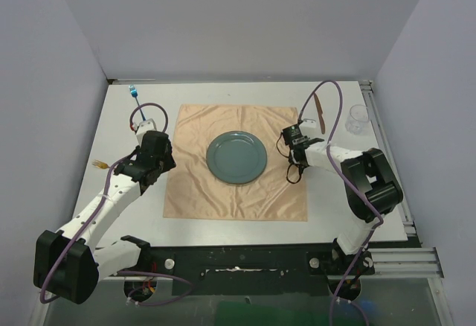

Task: Set the dinner table for one person
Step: Adjust the napkin at the center of the board.

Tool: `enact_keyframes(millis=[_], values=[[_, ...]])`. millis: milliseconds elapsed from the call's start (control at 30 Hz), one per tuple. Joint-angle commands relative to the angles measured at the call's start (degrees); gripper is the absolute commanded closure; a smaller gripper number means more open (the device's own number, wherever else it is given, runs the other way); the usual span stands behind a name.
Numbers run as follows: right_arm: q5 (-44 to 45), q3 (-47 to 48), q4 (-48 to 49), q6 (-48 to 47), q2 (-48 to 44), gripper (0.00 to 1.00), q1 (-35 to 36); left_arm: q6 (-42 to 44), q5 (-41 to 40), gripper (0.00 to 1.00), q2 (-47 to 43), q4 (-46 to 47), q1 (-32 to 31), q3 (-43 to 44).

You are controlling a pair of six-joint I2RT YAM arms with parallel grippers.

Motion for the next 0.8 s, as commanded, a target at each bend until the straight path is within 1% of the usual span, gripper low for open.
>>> enact_keyframes(millis=[0, 567, 633, 733, 767], values=[[1.6, -0.3, -7.1, -0.9, 2.8, 1.00, -0.9, 0.2, -0.4, 0.63, -0.4, 2.1, -0.2, 0.0], [3.0, 2.7, -7.4, -2.9, 5.6, 1.00, -1.6, 0.2, 0.1, 0.63, -0.2, 2.4, -0.2, -0.3], [3.5, 2.8, -7.7, -2.8, 5.4, 0.89, -1.6, 0.2, 0.2, 0.63, 0.0, 2.5, -0.2, -0.4], [4.0, 3.3, -8.5, -2.8, 4.7, 0.78, -1.6, 0.2, 0.3, 0.63, 0.3, 2.5, -0.2, -0.4], [4.1, 3.4, -8.8, -2.9, 4.2, 0.76, -1.5, 0.2, 0.4, 0.63, 0.3, 2.5, -0.2, -0.3]])
